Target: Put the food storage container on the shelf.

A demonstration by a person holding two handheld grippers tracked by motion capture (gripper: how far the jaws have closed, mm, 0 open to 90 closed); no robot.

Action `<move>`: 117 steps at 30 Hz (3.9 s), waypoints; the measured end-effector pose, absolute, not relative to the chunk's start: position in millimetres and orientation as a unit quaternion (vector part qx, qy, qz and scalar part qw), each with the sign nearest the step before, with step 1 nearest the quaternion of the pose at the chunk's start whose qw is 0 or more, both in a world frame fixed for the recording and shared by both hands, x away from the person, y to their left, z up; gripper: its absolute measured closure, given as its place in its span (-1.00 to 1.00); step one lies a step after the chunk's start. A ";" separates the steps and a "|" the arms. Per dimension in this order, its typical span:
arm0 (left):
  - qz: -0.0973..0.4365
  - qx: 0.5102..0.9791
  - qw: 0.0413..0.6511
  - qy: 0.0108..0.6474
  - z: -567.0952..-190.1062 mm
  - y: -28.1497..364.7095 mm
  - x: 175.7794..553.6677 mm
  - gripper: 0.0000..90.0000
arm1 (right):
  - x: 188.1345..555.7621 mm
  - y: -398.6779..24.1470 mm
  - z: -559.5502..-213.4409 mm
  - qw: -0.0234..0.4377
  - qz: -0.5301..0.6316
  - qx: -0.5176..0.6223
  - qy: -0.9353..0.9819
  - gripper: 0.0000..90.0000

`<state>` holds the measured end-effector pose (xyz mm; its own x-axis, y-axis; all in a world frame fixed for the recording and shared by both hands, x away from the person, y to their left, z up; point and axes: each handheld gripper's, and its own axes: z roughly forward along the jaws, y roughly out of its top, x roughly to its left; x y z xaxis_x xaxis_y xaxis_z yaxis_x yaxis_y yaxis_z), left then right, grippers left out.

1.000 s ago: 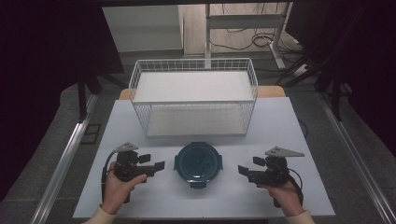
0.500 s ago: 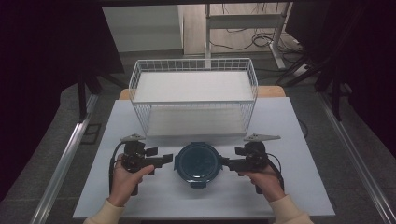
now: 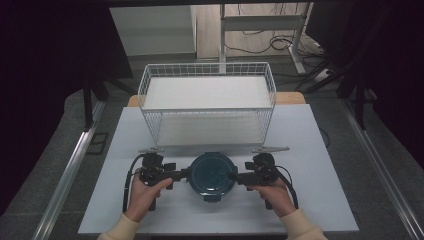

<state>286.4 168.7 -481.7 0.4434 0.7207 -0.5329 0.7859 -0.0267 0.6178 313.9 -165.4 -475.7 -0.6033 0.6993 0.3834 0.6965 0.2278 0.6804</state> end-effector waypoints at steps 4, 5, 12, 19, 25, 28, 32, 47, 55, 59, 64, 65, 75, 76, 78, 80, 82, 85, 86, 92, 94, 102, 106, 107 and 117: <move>-0.050 0.710 0.457 0.533 -490.9 165.2 290.8 -0.60 | 316.3 -160.5 -482.9 -0.008 0.423 0.457 0.783 -0.80; -0.054 0.711 0.454 0.534 -494.1 164.8 292.0 -0.60 | 316.7 -159.3 -484.9 -0.011 0.422 0.460 0.781 -0.80; -0.070 0.704 0.454 0.541 -503.9 162.9 297.9 -0.61 | 319.8 -155.7 -495.0 -0.034 0.418 0.474 0.775 -0.81; -0.098 0.704 0.448 0.543 -512.2 152.9 302.6 -0.62 | 321.3 -150.4 -501.1 -0.059 0.413 0.480 0.771 -0.81; -0.146 0.700 0.455 0.531 -521.4 146.4 306.9 -0.63 | 322.3 -146.6 -505.4 -0.085 0.418 0.487 0.762 -0.81; -0.164 0.700 0.457 0.524 -523.3 144.4 306.7 -0.58 | 322.8 -144.8 -508.3 -0.105 0.420 0.492 0.755 -0.78; -0.179 0.681 0.462 0.539 -525.0 148.7 305.1 -0.50 | 323.0 -144.9 -511.4 -0.133 0.421 0.503 0.743 -0.72; -0.162 0.680 0.468 0.541 -515.9 150.4 295.9 -0.28 | 317.3 -160.7 -510.0 -0.151 0.448 0.539 0.697 -0.34; -0.147 0.688 0.472 0.531 -509.5 150.6 287.4 -0.21 | 309.0 -168.2 -507.3 -0.152 0.467 0.539 0.684 -0.19; -0.142 0.689 0.475 0.529 -507.8 150.7 285.4 -0.18 | 308.0 -169.9 -506.6 -0.154 0.470 0.536 0.684 -0.17; -0.139 0.687 0.481 0.527 -505.3 152.7 284.0 -0.12 | 306.5 -170.1 -504.9 -0.150 0.471 0.527 0.691 -0.16; -0.135 0.686 0.483 0.527 -504.1 153.1 283.3 -0.11 | 306.1 -169.9 -504.6 -0.148 0.472 0.526 0.692 -0.16; -0.116 0.691 0.494 0.514 -494.1 154.6 278.0 -0.07 | 302.6 -167.6 -493.9 -0.118 0.486 0.498 0.708 -0.16; -0.112 0.693 0.495 0.512 -491.8 154.7 277.0 -0.07 | 302.0 -167.5 -492.4 -0.116 0.488 0.496 0.709 -0.16; -0.104 0.696 0.498 0.506 -487.3 155.2 274.9 -0.07 | 300.4 -167.3 -488.9 -0.110 0.493 0.488 0.712 -0.16; -0.097 0.698 0.502 0.501 -482.6 155.9 272.9 -0.06 | 298.6 -166.9 -484.2 -0.105 0.498 0.479 0.715 -0.16; -0.093 0.699 0.505 0.497 -478.6 156.3 271.3 -0.06 | 297.3 -166.8 -480.4 -0.101 0.502 0.474 0.717 -0.16; -0.088 0.700 0.510 0.493 -473.7 156.7 269.3 -0.06 | 295.4 -166.5 -474.4 -0.094 0.506 0.465 0.720 -0.16; -0.088 0.700 0.510 0.492 -472.8 156.7 268.8 -0.05 | 294.6 -166.4 -472.1 -0.090 0.507 0.463 0.722 -0.16; -0.077 0.703 0.516 0.484 -464.1 156.8 265.8 -0.05 | 292.5 -166.6 -464.1 -0.079 0.513 0.452 0.726 -0.16; -0.075 0.704 0.517 0.482 -462.1 156.9 265.4 -0.05 | 291.9 -166.8 -461.6 -0.077 0.515 0.449 0.726 -0.16; -0.065 0.704 0.523 0.476 -453.8 156.7 263.4 -0.05 | 290.6 -166.7 -452.6 -0.068 0.521 0.441 0.728 -0.15; -0.063 0.705 0.524 0.475 -451.2 157.8 263.5 -0.04 | 291.6 -166.2 -450.4 -0.066 0.523 0.437 0.729 -0.15; -0.063 0.705 0.524 0.474 -450.9 158.1 263.6 -0.04 | 291.5 -165.9 -449.7 -0.067 0.522 0.437 0.729 -0.15; -0.054 0.705 0.531 0.466 -440.9 158.6 263.1 -0.04 | 291.4 -165.8 -439.6 -0.057 0.529 0.428 0.731 -0.15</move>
<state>263.1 158.6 -440.9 0.5593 0.6010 -0.5709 0.7149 -0.0010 0.6993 291.4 -165.8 -439.6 -0.6269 0.5654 0.5360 0.6858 0.0742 0.7240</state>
